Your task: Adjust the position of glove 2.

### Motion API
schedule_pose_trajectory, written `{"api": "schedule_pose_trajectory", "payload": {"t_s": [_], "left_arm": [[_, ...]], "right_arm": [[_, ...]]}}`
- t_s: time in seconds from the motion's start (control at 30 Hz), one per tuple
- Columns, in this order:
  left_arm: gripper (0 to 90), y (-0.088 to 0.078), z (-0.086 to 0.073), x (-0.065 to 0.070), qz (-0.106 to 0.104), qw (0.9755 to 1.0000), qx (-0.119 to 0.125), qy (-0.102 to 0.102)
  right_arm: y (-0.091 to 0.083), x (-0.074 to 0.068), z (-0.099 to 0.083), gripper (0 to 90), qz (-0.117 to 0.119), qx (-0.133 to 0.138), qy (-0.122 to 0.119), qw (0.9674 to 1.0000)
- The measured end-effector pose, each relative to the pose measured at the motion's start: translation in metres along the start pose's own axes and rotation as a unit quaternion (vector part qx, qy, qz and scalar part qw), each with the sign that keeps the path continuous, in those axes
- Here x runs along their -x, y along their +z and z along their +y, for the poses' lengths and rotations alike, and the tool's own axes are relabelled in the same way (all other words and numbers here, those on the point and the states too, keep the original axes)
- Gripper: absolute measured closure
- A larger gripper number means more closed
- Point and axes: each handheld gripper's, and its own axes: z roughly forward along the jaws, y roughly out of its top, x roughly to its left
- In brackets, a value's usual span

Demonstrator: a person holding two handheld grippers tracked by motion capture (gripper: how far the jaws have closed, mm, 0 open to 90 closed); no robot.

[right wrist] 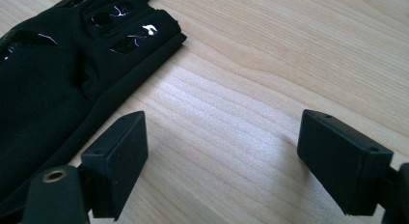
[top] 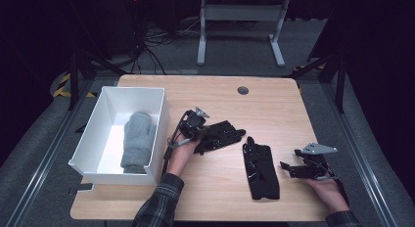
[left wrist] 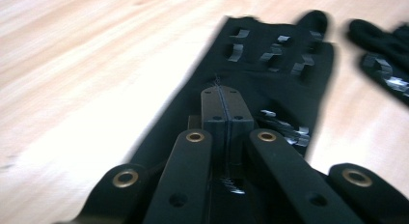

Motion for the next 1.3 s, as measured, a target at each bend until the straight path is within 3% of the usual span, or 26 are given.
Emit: {"api": "schedule_pose_trajectory", "payload": {"t_s": [0.13, 0.3, 0.47, 0.57, 0.87, 1.3], "left_arm": [[90.0, 0.01, -0.001, -0.011, 0.014, 0.9996, -0.025, -0.006], [90.0, 0.018, -0.007, -0.013, 0.023, 0.9985, -0.05, -0.003], [90.0, 0.018, -0.016, -0.003, 0.011, 0.9989, -0.046, -0.007], [90.0, 0.014, -0.021, 0.005, 0.005, 0.9988, -0.048, 0.002], [90.0, 0.001, -0.038, 0.023, -0.027, 0.9982, -0.052, 0.014], [90.0, -0.021, -0.068, 0.052, -0.096, 0.9934, -0.056, 0.027]], "right_arm": [[0.0, 0.0, 0.0, 18.6, 0.0, 0.0, 0.0, 1.0], [0.0, 0.0, 0.0, 18.6, 0.0, 0.0, 0.0, 1.0], [0.0, 0.0, 0.0, 18.6, 0.0, 0.0, 0.0, 1.0], [0.0, 0.0, 0.0, 18.6, 0.0, 0.0, 0.0, 1.0], [0.0, 0.0, 0.0, 18.6, 0.0, 0.0, 0.0, 1.0], [0.0, 0.0, 0.0, 18.6, 0.001, 0.0, 0.0, 1.0]]}}
